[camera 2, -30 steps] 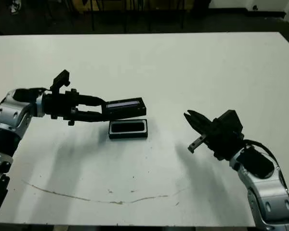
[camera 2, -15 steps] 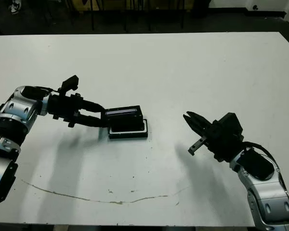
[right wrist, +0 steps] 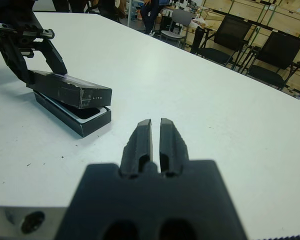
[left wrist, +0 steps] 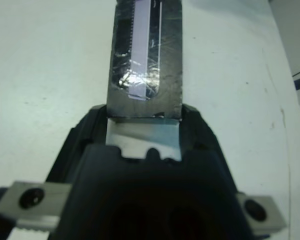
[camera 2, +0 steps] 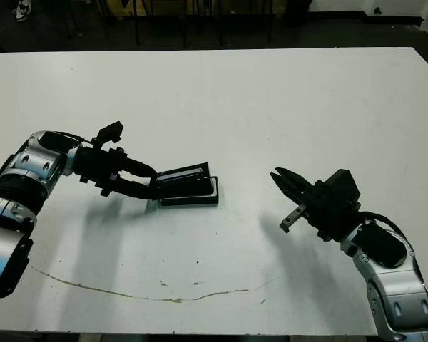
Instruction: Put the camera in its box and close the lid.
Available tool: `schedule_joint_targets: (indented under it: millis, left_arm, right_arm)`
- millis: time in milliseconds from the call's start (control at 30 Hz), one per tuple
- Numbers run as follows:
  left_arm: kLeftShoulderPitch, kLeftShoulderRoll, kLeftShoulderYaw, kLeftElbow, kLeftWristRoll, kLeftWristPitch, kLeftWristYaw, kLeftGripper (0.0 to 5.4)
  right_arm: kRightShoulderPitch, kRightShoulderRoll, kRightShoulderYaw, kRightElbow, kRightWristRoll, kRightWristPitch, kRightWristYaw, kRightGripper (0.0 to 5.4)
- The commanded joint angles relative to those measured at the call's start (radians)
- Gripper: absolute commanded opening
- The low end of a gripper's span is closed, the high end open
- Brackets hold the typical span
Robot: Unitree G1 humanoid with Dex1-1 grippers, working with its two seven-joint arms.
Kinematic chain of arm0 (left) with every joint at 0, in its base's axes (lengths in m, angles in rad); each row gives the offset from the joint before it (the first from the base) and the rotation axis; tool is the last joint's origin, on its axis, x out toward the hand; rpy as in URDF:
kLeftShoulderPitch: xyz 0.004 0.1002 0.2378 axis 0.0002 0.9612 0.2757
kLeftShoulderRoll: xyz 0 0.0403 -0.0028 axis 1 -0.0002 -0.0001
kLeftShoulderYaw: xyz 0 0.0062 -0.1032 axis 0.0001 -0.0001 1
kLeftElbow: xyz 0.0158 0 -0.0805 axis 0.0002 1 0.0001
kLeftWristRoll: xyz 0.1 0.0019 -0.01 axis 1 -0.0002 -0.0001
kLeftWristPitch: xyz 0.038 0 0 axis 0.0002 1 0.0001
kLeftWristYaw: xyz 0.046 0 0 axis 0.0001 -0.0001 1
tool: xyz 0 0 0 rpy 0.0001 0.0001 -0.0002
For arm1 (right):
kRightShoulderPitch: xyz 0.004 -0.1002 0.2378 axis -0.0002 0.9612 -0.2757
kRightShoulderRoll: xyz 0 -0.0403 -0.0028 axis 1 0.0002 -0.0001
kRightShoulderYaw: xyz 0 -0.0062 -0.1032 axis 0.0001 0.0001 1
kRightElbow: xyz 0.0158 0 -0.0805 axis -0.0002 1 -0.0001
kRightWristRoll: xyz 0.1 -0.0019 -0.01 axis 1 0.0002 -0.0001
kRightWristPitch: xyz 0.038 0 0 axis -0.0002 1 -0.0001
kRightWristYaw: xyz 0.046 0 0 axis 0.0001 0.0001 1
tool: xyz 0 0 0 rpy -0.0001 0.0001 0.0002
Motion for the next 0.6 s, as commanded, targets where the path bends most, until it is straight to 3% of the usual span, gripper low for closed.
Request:
schedule_joint_targets:
  millis: [33,600]
  left_arm:
    - [0.011,-0.007,-0.027,-0.019,0.031,0.015,-0.035,2.45]
    - [0.068,-0.003,-0.066,-0.173,0.022,0.086,-0.036,2.45]
  right_arm:
    - [0.011,-0.01,-0.003,0.011,-0.003,-0.003,0.007,0.0]
    - [0.013,-0.016,-0.009,-0.01,-0.012,0.023,-0.005,0.0]
